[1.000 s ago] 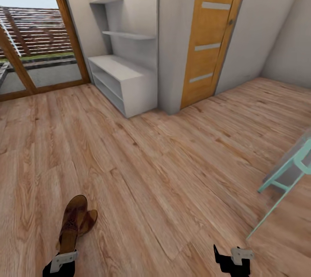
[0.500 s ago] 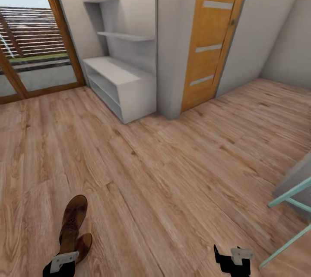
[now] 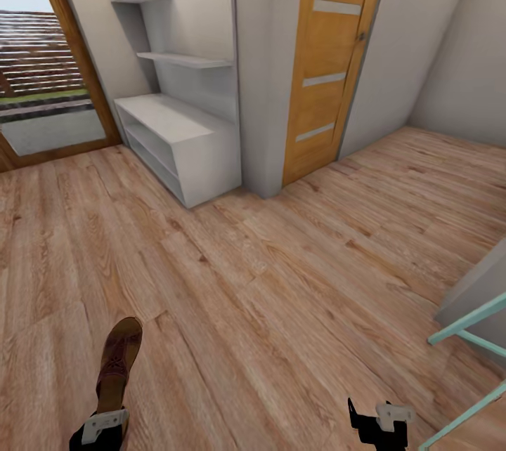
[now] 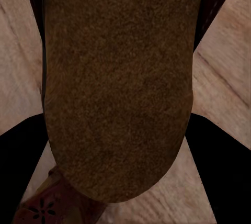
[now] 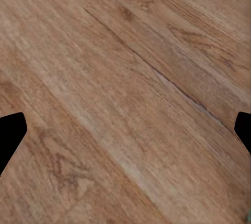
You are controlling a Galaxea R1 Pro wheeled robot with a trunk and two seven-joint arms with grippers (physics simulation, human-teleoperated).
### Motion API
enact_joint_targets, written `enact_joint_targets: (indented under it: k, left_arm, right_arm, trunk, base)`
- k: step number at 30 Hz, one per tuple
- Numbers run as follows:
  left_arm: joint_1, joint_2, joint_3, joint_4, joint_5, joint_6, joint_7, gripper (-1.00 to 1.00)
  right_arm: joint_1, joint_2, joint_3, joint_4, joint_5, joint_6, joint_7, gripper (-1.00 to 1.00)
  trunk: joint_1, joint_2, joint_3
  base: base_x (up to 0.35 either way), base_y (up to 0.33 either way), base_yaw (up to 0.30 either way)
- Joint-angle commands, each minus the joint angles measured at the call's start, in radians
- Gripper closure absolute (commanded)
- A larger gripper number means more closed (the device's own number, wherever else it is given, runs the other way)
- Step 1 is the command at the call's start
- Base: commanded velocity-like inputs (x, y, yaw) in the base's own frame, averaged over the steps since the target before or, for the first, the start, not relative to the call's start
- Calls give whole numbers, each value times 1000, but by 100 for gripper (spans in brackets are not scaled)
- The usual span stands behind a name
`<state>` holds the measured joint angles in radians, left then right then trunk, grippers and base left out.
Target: Pick up the two gym shoes and the two sandals from the corridor floor and place them onto the hallstand (shoe rack) in the corridor, making sure they are on the rack and not on the floor. Arrange them so the two gym shoes are next to each other and the two sandals are next to each other.
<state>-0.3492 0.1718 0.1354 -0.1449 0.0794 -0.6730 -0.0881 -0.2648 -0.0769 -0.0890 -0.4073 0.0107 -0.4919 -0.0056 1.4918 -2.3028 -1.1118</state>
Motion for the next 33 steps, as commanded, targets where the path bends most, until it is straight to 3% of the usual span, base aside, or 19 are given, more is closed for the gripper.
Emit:
enact_joint_targets:
  k: [1, 33]
  left_arm:
    - [-1, 0, 3, 1, 8, -2, -9, 100]
    - [-1, 0, 4, 2, 8, -2, -9, 100]
  right_arm:
    - [-1, 0, -2, 1, 1, -3, -1, -100]
    - [-1, 0, -2, 1, 2, -2, -1, -100]
  trunk:
    - [0, 0, -1]
    - [0, 0, -1]
  base:
    - [272, -58, -4]
    - [333, -53, 0]
